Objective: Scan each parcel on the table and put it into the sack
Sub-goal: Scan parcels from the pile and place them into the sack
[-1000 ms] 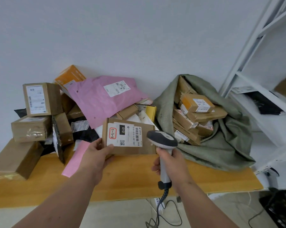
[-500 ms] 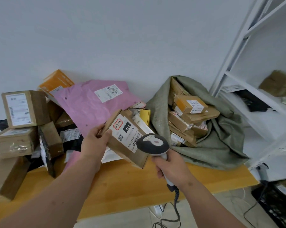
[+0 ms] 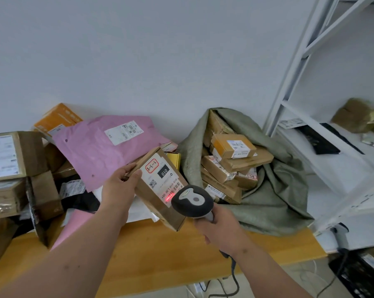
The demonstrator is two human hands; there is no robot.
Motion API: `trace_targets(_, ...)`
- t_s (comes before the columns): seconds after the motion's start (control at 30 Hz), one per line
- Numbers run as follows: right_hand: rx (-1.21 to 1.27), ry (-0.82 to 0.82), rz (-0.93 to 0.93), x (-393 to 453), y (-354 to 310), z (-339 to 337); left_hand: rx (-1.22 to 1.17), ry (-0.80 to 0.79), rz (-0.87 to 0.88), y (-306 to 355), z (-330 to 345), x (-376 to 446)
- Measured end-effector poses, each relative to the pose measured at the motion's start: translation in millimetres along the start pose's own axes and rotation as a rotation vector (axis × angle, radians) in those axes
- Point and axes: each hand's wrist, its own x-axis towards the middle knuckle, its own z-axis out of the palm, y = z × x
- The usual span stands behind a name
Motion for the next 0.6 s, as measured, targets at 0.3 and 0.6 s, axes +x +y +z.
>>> trace_targets(0.3,0.039,-0.081,-0.054,14.1,18.7,-53.3,-0.025,0.061,0.018,5.1,46.4,-18.4)
trace_targets(0.6,0.441,0.103,-0.013,31.6,26.1,-94.4,-0.191,0.145,-0.009,23.8,87.7,-15.1)
